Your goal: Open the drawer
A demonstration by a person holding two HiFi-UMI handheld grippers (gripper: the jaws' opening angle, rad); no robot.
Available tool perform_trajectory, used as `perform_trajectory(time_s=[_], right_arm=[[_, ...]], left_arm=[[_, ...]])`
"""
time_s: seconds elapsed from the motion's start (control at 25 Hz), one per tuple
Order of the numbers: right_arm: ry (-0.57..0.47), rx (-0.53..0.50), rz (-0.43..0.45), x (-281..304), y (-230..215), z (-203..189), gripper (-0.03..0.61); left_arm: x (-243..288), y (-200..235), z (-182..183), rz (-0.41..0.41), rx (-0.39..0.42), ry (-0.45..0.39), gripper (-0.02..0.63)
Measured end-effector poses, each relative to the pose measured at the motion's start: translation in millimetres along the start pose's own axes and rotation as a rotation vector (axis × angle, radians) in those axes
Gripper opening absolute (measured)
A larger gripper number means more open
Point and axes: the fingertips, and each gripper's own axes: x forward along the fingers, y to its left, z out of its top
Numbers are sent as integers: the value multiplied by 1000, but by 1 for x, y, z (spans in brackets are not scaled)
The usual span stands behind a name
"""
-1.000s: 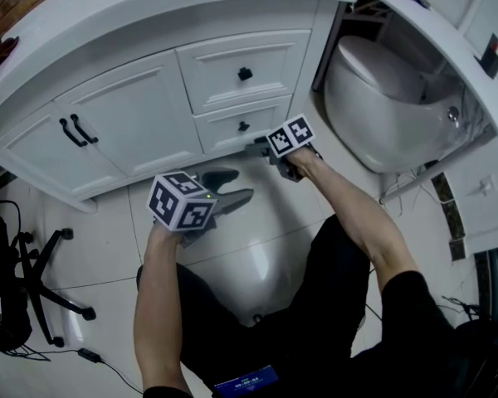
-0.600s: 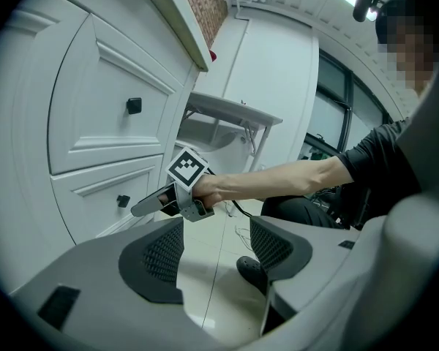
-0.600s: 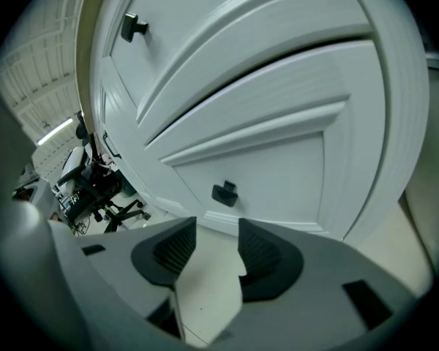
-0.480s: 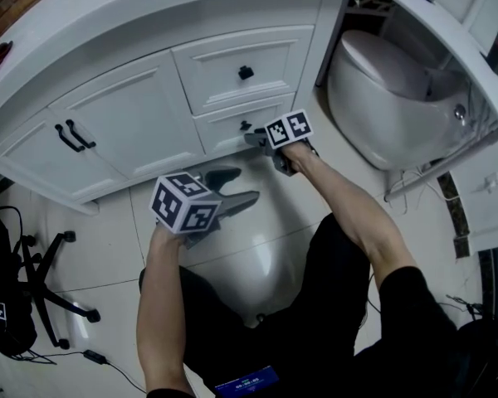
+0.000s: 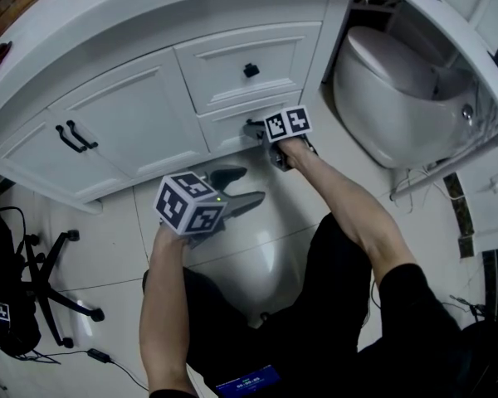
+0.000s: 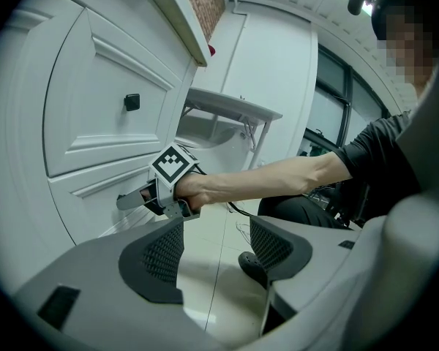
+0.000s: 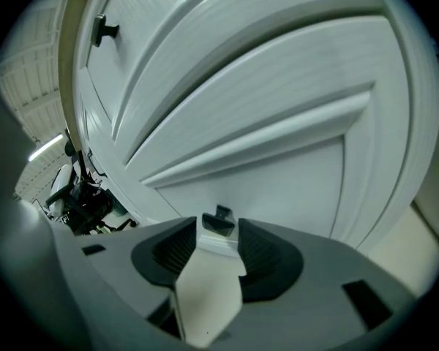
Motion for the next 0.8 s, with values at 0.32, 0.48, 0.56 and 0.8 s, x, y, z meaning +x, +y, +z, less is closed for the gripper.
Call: perform_trajectory(time_s=[0.32,0.48,0.56,0.8], right_arm=[[-28,52,1,4,-2,5,185],[-34,97,-11,5,-2,6,175],[-36,113,-10,5,-2,6,161],[-28,123,-13,5,-2,6,158]], left_arm=[[5,1,-1,-6,7,17,287],[5,1,-1,-6,8,18,287],[5,0,-1,-8,9,20,287],[4,-1,-2,-8,12,23,287]])
